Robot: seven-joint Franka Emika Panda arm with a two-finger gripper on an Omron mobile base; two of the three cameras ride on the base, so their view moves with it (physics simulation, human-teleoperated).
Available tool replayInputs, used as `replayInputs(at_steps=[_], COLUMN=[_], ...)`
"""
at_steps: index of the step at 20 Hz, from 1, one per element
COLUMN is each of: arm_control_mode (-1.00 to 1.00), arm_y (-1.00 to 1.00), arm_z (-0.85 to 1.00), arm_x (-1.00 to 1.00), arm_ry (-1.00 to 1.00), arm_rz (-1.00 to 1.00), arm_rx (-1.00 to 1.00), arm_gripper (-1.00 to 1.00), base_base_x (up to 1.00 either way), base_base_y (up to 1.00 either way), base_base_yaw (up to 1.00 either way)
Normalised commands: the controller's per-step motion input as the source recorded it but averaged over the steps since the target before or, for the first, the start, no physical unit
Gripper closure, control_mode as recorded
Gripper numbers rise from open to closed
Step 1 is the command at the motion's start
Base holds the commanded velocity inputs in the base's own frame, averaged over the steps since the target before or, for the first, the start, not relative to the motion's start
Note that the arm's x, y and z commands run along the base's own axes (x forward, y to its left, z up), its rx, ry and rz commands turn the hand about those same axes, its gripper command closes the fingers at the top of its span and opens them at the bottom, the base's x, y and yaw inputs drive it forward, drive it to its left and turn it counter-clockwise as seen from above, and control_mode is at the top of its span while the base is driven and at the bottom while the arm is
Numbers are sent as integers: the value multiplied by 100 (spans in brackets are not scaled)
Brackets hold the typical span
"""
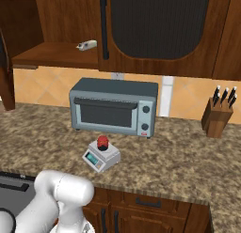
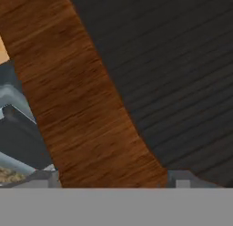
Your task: Pick the jam and place it on the digital scale for weighing, and close the cabinet.
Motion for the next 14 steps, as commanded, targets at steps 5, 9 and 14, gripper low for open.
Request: replayInputs(at_steps=[5, 9, 14], arm_control_mode=[-100, -100, -100], arm_y=[-100, -100, -90], arm_z=[-28, -34, 22], arm_x=[60, 100, 100], arm_ry=[-11, -32, 4], arm_rz=[11, 28, 26], arm_rx=[23, 27, 31], arm_gripper=[-100, -100, -100], base_base_x=[0, 0, 0], base_base_y=[0, 0, 0], base_base_yaw=[0, 0, 0])
